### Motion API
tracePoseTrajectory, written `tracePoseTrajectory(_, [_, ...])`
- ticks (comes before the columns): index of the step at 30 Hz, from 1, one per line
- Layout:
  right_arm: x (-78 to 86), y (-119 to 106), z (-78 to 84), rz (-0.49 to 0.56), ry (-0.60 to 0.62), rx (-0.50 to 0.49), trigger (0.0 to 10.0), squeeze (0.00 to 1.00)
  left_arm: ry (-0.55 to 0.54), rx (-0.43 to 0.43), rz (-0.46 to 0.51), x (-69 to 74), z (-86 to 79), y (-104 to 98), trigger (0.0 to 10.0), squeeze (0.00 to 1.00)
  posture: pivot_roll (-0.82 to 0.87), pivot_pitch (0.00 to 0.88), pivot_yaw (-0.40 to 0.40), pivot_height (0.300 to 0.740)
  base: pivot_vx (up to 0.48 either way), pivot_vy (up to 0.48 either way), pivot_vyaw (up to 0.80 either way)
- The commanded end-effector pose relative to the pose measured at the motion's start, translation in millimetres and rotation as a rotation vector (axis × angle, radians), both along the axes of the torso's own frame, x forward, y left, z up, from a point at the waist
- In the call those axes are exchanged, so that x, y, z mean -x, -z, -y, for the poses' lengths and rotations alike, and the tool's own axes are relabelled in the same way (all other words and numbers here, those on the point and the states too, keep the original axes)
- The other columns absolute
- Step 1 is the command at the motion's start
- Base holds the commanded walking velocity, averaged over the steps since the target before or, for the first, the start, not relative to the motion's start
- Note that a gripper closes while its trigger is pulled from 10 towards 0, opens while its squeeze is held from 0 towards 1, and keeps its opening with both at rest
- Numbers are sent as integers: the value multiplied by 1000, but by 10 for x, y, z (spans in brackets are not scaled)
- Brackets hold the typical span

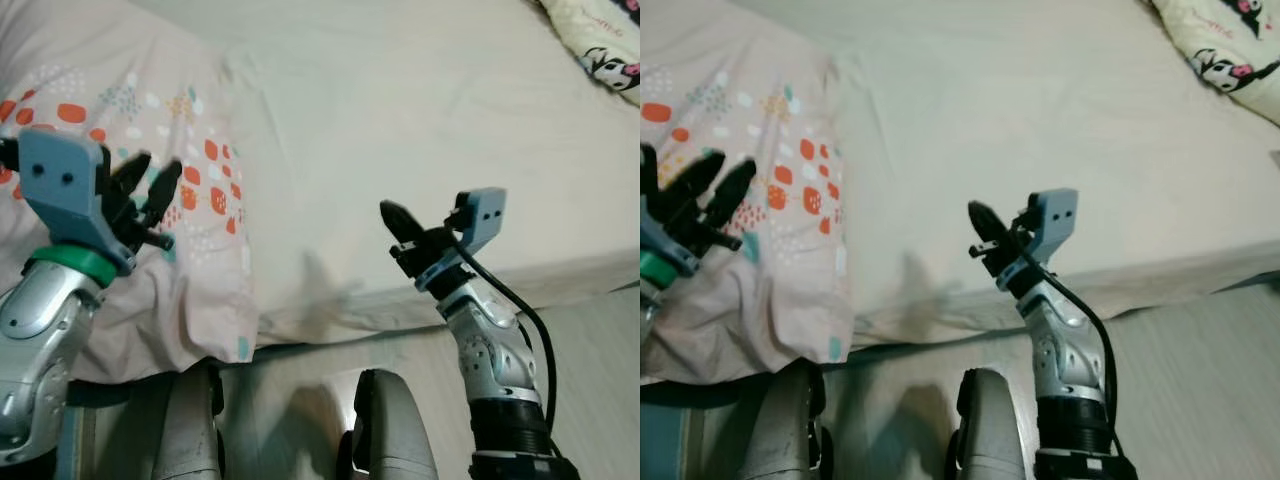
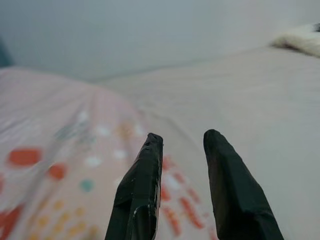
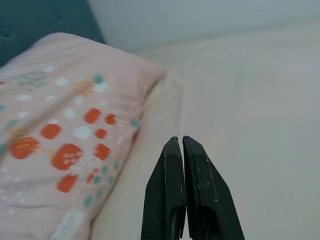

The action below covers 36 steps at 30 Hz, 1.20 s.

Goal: Clean up the room

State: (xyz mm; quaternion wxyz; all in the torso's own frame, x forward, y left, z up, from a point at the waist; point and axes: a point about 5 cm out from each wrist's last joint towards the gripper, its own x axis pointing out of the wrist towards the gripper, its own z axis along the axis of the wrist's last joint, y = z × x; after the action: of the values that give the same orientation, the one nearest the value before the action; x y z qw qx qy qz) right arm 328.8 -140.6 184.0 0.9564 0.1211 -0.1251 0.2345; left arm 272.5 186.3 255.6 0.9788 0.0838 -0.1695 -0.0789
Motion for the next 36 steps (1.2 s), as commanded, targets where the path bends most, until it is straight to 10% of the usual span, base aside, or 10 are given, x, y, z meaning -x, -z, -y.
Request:
tracePoseTrajectory(1, [16,-4,-16,18,31,-14,10000,0,-53,-18,-18,-52,73,104,10000,0,139,87,-40,589,0,0,0])
tracePoseTrajectory(7, [-29,238,-12,-42,170,-6,10000,0,-133,-45,-88,-228,271,477,10000,0,131,61,-51,608,0,0,0])
tracePoseTrajectory(14, [-28,367,54,-79,223,35,10000,0,-96,132,-187,-293,360,564,10000,0,126,53,-50,633,0,0,0])
tracePoseTrajectory(36, [-47,524,110,-109,278,78,10000,0,40,15,-223,-446,725,753,10000,0,109,53,-48,697,0,0,0])
